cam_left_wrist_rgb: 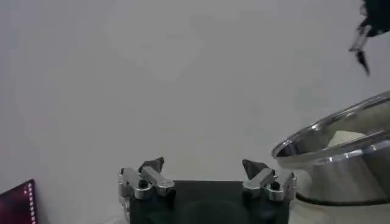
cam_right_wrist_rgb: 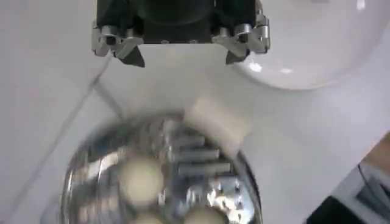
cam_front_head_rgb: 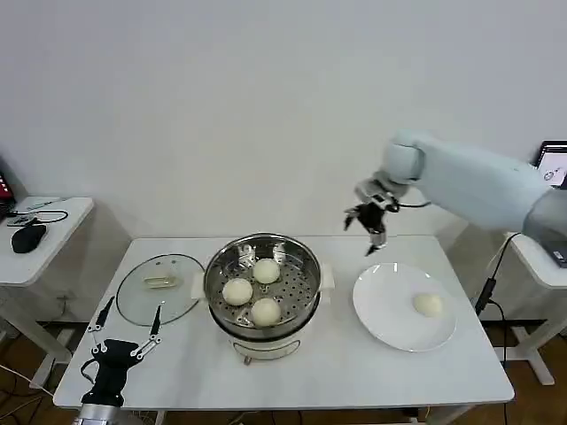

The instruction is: Take steamed baozi put them in steamer then cover it.

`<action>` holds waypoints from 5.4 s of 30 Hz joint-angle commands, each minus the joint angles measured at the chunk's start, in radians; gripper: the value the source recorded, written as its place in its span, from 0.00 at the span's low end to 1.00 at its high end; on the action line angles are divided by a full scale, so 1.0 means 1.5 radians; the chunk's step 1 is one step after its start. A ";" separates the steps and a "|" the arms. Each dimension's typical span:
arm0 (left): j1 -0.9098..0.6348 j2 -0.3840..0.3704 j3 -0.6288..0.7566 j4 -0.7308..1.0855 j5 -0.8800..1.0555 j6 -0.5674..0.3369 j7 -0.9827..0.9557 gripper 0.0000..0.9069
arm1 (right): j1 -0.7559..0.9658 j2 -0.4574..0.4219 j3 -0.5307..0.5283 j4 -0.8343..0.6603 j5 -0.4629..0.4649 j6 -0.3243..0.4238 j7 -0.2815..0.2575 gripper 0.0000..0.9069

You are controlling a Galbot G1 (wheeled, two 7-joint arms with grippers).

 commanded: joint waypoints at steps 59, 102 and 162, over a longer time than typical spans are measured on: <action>0.015 -0.008 -0.018 0.002 0.010 -0.002 -0.004 1.00 | -0.286 -0.043 0.188 -0.223 -0.196 -0.042 0.013 0.64; 0.012 -0.011 -0.010 0.014 0.003 -0.029 -0.003 1.00 | 0.204 0.097 -0.154 0.238 0.408 -0.253 0.098 0.64; 0.002 -0.007 -0.022 0.050 -0.021 -0.044 -0.003 1.00 | 0.116 0.177 -0.189 0.176 0.395 -0.278 0.182 1.00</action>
